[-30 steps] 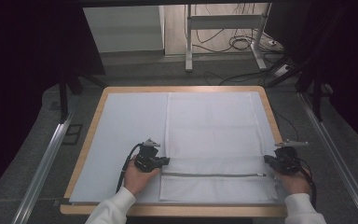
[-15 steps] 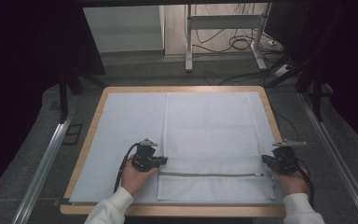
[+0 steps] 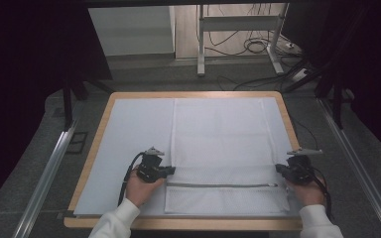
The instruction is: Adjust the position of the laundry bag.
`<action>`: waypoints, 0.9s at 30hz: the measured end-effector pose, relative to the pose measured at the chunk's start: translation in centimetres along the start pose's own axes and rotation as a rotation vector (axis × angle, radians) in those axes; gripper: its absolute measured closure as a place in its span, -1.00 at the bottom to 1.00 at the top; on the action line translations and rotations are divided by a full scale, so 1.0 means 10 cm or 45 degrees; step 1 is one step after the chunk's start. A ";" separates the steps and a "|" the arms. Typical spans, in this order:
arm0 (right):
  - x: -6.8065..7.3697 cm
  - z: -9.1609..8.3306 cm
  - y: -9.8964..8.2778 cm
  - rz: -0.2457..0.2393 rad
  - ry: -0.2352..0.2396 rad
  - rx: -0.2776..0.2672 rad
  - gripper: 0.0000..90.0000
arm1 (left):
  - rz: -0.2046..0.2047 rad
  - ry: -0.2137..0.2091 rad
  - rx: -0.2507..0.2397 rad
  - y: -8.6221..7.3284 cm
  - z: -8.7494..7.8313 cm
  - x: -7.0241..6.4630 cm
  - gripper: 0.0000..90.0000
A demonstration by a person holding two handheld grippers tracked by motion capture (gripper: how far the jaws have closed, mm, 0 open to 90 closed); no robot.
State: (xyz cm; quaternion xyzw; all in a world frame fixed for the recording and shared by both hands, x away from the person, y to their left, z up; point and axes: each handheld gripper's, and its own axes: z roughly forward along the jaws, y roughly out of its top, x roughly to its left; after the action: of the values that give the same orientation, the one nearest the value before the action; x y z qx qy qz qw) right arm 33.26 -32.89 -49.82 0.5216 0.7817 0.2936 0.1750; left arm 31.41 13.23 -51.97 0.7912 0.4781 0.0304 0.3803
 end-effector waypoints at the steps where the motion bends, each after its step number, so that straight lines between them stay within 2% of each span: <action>1: 0.00 0.00 0.00 0.003 0.002 -0.001 0.95 | 0.000 0.000 0.001 0.00 0.00 0.00 0.99; 27: 0.05 0.02 0.02 -0.009 0.016 -0.014 0.95 | -0.011 0.008 -0.008 -0.03 -0.08 0.05 0.99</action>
State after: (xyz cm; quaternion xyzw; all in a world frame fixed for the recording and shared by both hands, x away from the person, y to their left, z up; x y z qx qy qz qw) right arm 33.32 -32.34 -49.79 0.5159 0.7831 0.3005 0.1740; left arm 31.16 14.12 -51.78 0.7878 0.4825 0.0327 0.3815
